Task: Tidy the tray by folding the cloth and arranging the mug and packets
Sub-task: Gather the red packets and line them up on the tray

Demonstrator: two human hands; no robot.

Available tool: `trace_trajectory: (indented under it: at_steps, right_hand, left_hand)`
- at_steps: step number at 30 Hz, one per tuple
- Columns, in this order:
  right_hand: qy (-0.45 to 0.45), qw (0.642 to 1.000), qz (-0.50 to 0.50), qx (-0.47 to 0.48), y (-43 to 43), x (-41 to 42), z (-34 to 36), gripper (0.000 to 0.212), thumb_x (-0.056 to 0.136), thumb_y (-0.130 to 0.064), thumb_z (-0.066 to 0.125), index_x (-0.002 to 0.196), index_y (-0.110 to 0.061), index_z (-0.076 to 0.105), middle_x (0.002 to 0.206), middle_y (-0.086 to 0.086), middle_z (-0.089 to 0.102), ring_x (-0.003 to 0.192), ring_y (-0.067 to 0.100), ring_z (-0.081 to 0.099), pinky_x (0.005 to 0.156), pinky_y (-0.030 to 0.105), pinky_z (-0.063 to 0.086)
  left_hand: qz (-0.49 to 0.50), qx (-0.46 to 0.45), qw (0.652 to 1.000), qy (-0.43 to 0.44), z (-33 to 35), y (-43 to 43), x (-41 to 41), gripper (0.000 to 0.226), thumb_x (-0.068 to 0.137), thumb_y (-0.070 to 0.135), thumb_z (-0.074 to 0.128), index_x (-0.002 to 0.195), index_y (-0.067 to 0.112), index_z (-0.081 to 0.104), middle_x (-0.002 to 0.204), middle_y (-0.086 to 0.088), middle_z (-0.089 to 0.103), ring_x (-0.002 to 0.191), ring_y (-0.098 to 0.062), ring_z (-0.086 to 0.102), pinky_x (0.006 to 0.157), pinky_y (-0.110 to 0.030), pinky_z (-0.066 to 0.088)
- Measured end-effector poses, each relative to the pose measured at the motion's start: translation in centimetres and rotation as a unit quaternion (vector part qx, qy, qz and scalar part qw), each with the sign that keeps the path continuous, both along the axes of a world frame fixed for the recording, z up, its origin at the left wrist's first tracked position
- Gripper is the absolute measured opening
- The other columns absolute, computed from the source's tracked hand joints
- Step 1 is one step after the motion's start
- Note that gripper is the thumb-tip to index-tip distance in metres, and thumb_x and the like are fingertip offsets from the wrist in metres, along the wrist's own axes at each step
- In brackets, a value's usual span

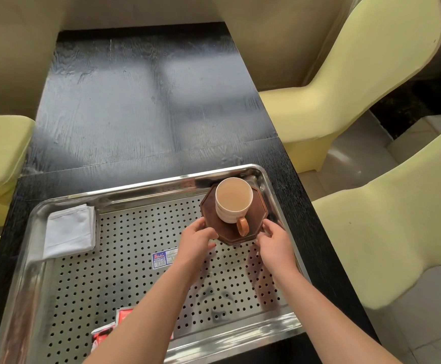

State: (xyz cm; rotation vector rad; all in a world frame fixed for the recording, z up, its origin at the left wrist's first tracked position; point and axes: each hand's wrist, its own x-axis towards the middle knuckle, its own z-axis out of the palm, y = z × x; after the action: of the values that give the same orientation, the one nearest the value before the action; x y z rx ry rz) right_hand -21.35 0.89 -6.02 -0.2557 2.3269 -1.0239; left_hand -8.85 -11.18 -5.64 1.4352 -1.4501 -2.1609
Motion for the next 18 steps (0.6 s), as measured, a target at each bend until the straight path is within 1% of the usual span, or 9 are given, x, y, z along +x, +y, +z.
trace_trajectory:
  at_steps: [2, 3, 6, 7, 9, 12, 14, 16, 18]
  right_hand:
    - [-0.004, 1.000, 0.000, -0.001, 0.16, 0.02, 0.00, 0.050, 0.100, -0.009, 0.049, 0.148, -0.021, 0.047, 0.140, 0.004, 0.059, 0.125, 0.020, 0.058, 0.105, 0.045, 0.050]
    - [-0.004, 1.000, 0.000, 0.000, 0.27, 0.03, -0.01, 0.050, 0.100, -0.009, 0.050, 0.148, -0.021, 0.047, 0.141, 0.004, 0.059, 0.126, 0.019, 0.057, 0.106, 0.045, 0.049]
    - [-0.005, 1.000, 0.004, 0.002, 0.61, 0.02, -0.11, 0.050, 0.100, -0.010, 0.050, 0.148, -0.022, 0.046, 0.142, 0.004, 0.058, 0.126, 0.021, 0.056, 0.107, 0.047, 0.048]
    - [-0.006, 1.000, 0.005, 0.001, 0.66, 0.06, -0.18, 0.051, 0.100, -0.010, 0.050, 0.149, -0.021, 0.046, 0.142, 0.004, 0.058, 0.126, 0.021, 0.057, 0.106, 0.047, 0.048]
    - [-0.007, 1.000, 0.009, 0.001, 0.66, 0.24, -0.29, 0.051, 0.099, -0.009, 0.051, 0.149, -0.021, 0.046, 0.142, 0.005, 0.058, 0.125, 0.020, 0.058, 0.104, 0.043, 0.049]
    - [-0.007, 1.000, 0.014, -0.002, 0.57, 0.36, -0.43, 0.051, 0.099, -0.009, 0.052, 0.148, -0.021, 0.047, 0.138, 0.004, 0.061, 0.112, 0.013, 0.058, 0.092, 0.032, 0.050]
    - [-0.006, 1.000, 0.012, -0.007, 0.47, 0.19, -0.46, 0.052, 0.098, -0.007, 0.052, 0.148, -0.022, 0.048, 0.138, 0.004, 0.060, 0.110, 0.012, 0.057, 0.089, 0.031, 0.049]
    - [-0.006, 1.000, 0.014, -0.005, 0.44, 0.02, -0.37, 0.052, 0.098, -0.007, 0.052, 0.148, -0.023, 0.048, 0.141, 0.004, 0.059, 0.119, 0.016, 0.058, 0.097, 0.038, 0.052]
    - [-0.013, 1.000, 0.015, -0.006, 0.49, -0.05, -0.36, 0.052, 0.099, -0.007, 0.051, 0.148, -0.024, 0.048, 0.143, 0.004, 0.057, 0.127, 0.021, 0.056, 0.104, 0.047, 0.051]
  left_hand:
    - [0.000, -0.010, 1.000, -0.013, 0.00, 0.09, 0.10, 0.041, 0.080, 0.001, 0.054, 0.098, 0.032, 0.072, 0.103, 0.003, 0.075, 0.101, -0.014, 0.066, 0.089, -0.039, 0.053]
    - [0.004, -0.013, 1.000, -0.018, -0.06, 0.09, 0.16, 0.042, 0.081, 0.000, 0.054, 0.100, 0.034, 0.072, 0.105, 0.000, 0.074, 0.100, -0.014, 0.066, 0.087, -0.039, 0.054]
    - [0.015, -0.007, 1.000, -0.020, -0.15, 0.14, 0.26, 0.051, 0.083, -0.001, 0.053, 0.128, 0.022, 0.062, 0.117, 0.001, 0.070, 0.107, -0.015, 0.065, 0.086, -0.035, 0.054]
    - [0.020, -0.003, 1.000, -0.018, -0.14, 0.24, 0.21, 0.054, 0.084, -0.002, 0.053, 0.133, 0.018, 0.058, 0.120, 0.001, 0.069, 0.109, -0.015, 0.065, 0.089, -0.037, 0.055]
    - [0.029, 0.007, 1.000, -0.011, -0.07, 0.50, 0.10, 0.057, 0.083, -0.003, 0.052, 0.137, 0.014, 0.054, 0.123, -0.002, 0.067, 0.110, -0.016, 0.064, 0.092, -0.039, 0.054]
    - [0.037, 0.018, 0.999, -0.008, 0.02, 0.62, -0.23, 0.056, 0.082, -0.004, 0.053, 0.136, 0.011, 0.055, 0.125, -0.007, 0.066, 0.111, -0.019, 0.064, 0.092, -0.039, 0.055]
    - [0.042, 0.026, 0.999, -0.003, 0.09, 0.54, -0.26, 0.052, 0.082, -0.005, 0.052, 0.130, 0.012, 0.059, 0.121, -0.008, 0.067, 0.108, -0.020, 0.065, 0.095, -0.039, 0.054]
    - [0.041, 0.033, 0.999, 0.004, 0.17, 0.45, -0.14, 0.049, 0.081, -0.006, 0.050, 0.124, 0.014, 0.063, 0.115, -0.009, 0.069, 0.102, -0.019, 0.065, 0.093, -0.037, 0.051]
    - [0.033, 0.040, 0.999, 0.007, 0.29, 0.39, 0.05, 0.048, 0.081, -0.006, 0.050, 0.120, 0.017, 0.065, 0.115, -0.009, 0.070, 0.104, -0.018, 0.065, 0.095, -0.036, 0.050]
